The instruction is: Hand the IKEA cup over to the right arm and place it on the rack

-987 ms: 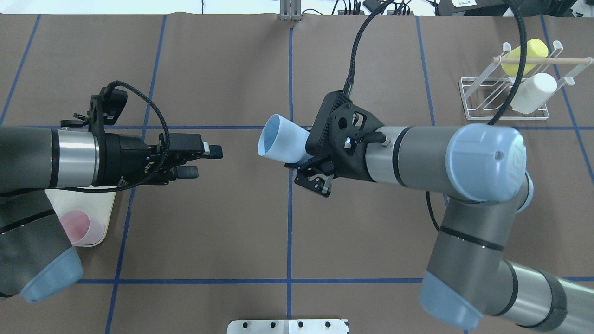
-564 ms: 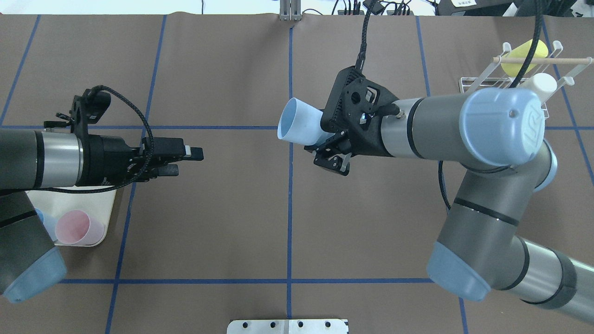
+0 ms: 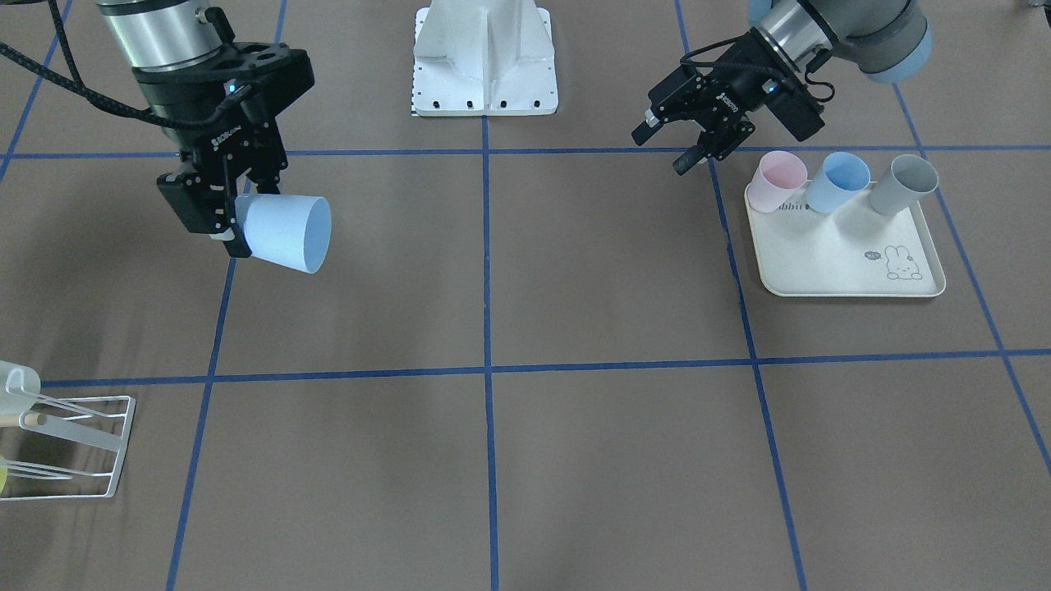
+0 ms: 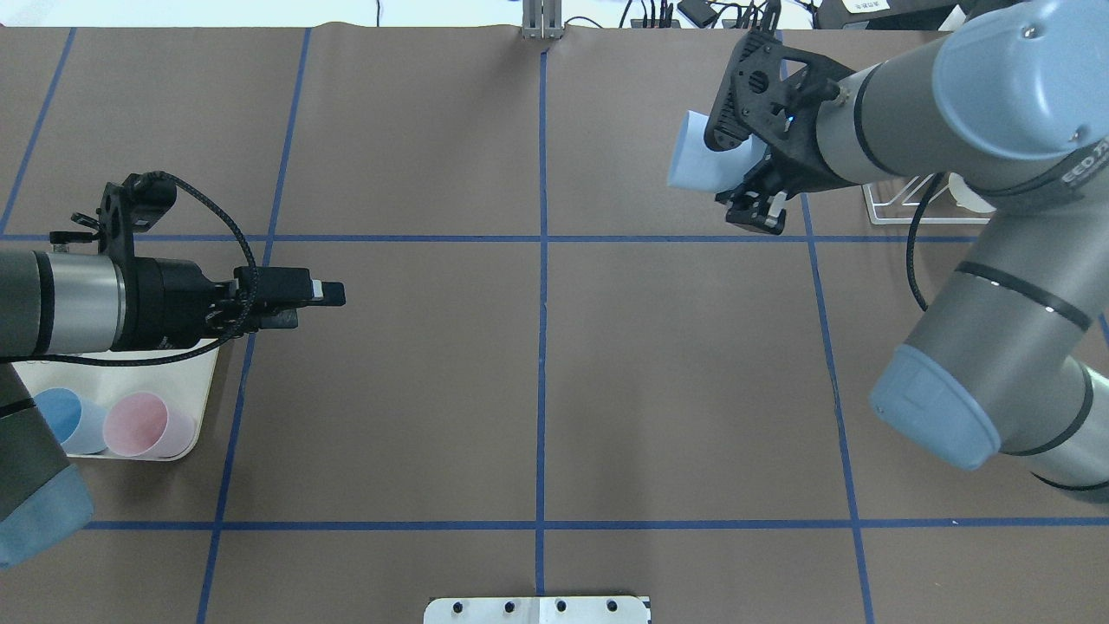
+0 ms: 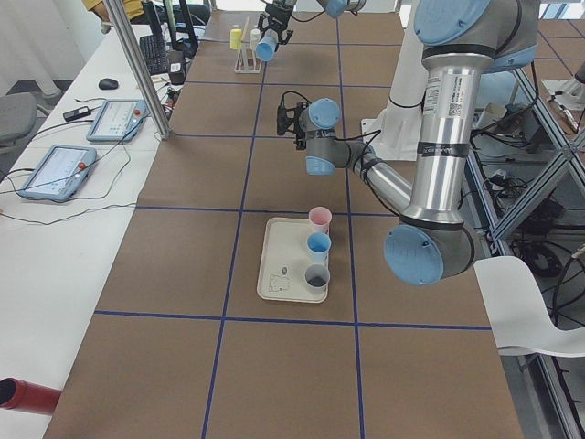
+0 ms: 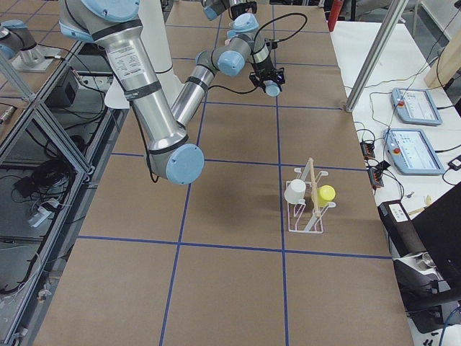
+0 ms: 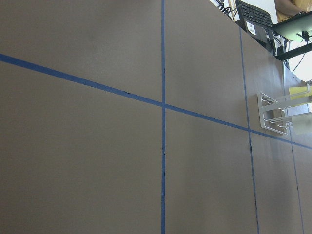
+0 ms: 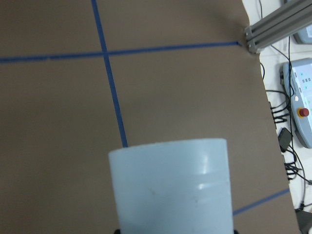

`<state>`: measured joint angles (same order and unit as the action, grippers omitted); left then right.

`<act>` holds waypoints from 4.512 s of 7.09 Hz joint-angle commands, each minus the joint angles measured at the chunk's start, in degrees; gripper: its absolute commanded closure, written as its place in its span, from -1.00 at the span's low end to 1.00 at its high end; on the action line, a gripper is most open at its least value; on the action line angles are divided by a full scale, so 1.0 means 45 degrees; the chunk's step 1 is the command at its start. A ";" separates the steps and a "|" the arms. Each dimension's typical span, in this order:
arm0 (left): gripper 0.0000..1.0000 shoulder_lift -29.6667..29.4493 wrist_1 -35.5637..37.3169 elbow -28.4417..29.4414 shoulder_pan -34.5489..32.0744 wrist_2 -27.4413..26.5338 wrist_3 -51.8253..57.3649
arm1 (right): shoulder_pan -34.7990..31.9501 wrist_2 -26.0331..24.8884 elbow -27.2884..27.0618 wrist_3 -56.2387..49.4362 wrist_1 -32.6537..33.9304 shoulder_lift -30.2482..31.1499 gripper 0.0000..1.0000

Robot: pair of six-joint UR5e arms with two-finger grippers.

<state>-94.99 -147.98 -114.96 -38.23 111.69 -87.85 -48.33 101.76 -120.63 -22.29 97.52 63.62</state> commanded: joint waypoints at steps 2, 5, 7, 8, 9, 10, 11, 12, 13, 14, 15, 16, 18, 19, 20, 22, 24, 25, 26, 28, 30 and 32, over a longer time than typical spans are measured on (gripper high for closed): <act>-1.00 0.0230 0.0284 0.0018 -0.0020 -0.0035 0.1819 | -0.1330 -0.2674 -0.0049 -0.6320 0.3324 0.0642 1.00; -1.00 0.0192 0.0775 -0.0001 -0.0040 -0.0054 0.2314 | -0.1253 -0.5424 0.0532 -0.8308 0.3252 0.1740 1.00; -1.00 0.0192 0.0755 -0.0020 -0.0040 -0.0093 0.2314 | -0.0766 -0.6766 0.1237 -0.8230 0.2997 0.1780 1.00; -1.00 0.0153 0.0755 -0.0021 -0.0040 -0.0112 0.2314 | -0.0725 -0.7121 0.1568 -0.8230 0.2920 0.1799 1.00; -1.00 0.0152 0.0736 -0.0021 -0.0040 -0.0113 0.2314 | -0.0570 -0.7685 0.1804 -0.8230 0.2919 0.1799 1.00; -1.00 0.0133 0.0736 -0.0021 -0.0040 -0.0113 0.2314 | -0.0511 -0.7865 0.2057 -0.8250 0.2919 0.1799 1.00; -1.00 0.0133 0.0736 -0.0021 -0.0040 -0.0113 0.2314 | -0.0510 -0.7983 0.2311 -0.8250 0.2706 0.1799 1.00; -1.00 0.0114 0.0736 -0.0040 -0.0040 -0.0113 0.2314 | -0.0491 -0.7984 0.2855 -0.8250 0.1969 0.1819 1.00; -1.00 0.0113 0.0736 -0.0059 -0.0040 -0.0132 0.2314 | -0.0491 -0.8003 0.3112 -0.8308 0.1614 0.1799 1.00; -1.00 0.0094 0.0736 -0.0060 -0.0040 -0.0132 0.2314 | -0.0452 -0.8042 0.3173 -0.8308 0.1610 0.1838 1.00; -1.00 0.0075 0.0736 -0.0060 -0.0040 -0.0113 0.2314 | -0.0394 -0.8216 0.3309 -0.8289 0.1610 0.1858 1.00; -1.00 0.0074 0.0736 -0.0060 -0.0040 -0.0132 0.2314 | -0.0316 -0.8218 0.3426 -0.8289 0.1610 0.1858 1.00; -1.00 0.0094 0.0736 -0.0099 -0.0040 -0.0132 0.2314 | -0.0198 -0.8238 0.3563 -0.8250 0.1591 0.1877 1.00; -1.00 0.0094 0.0736 -0.0099 -0.0040 -0.0132 0.2314 | -0.0178 -0.8238 0.3680 -0.8250 0.1610 0.1877 1.00; -1.00 0.0113 0.0736 -0.0099 -0.0040 -0.0132 0.2314 | -0.0139 -0.8238 0.3797 -0.8250 0.1610 0.1858 1.00; -1.00 0.0133 0.0736 -0.0099 -0.0040 -0.0132 0.2295 | -0.0003 -0.8238 0.3954 -0.8250 0.1591 0.1819 0.80; -1.00 0.0152 0.0716 -0.0118 -0.0040 -0.0132 0.2295 | 0.0056 -0.8238 0.4071 -0.8250 0.1591 0.1819 0.35; -1.00 0.0133 0.0716 -0.0118 -0.0040 -0.0132 0.2295 | 0.0056 -0.8238 0.4149 -0.8250 0.1591 0.1819 0.29; -1.00 0.0133 0.0716 -0.0138 -0.0040 -0.0132 0.2295 | 0.0056 -0.8238 0.4150 -0.8250 0.1591 0.1819 0.19; -1.00 0.0249 0.0716 -0.0292 -0.0040 -0.0132 0.2295 | 0.0056 -0.8218 0.4130 -0.8172 0.1552 0.1780 -0.32; -1.00 0.0289 0.0716 -0.0392 -0.0040 -0.0152 0.2295 | 0.0056 -0.8199 0.4130 -0.8094 0.1124 0.1780 -0.97; -1.00 0.0309 0.0736 -0.0372 -0.0059 -0.0132 0.2333 | 0.0037 -0.8102 0.3840 -0.8055 0.1083 0.1644 -0.97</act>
<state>-93.65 -144.73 -116.67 -38.42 111.03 -77.48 -48.14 65.01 -102.49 -58.69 102.59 71.40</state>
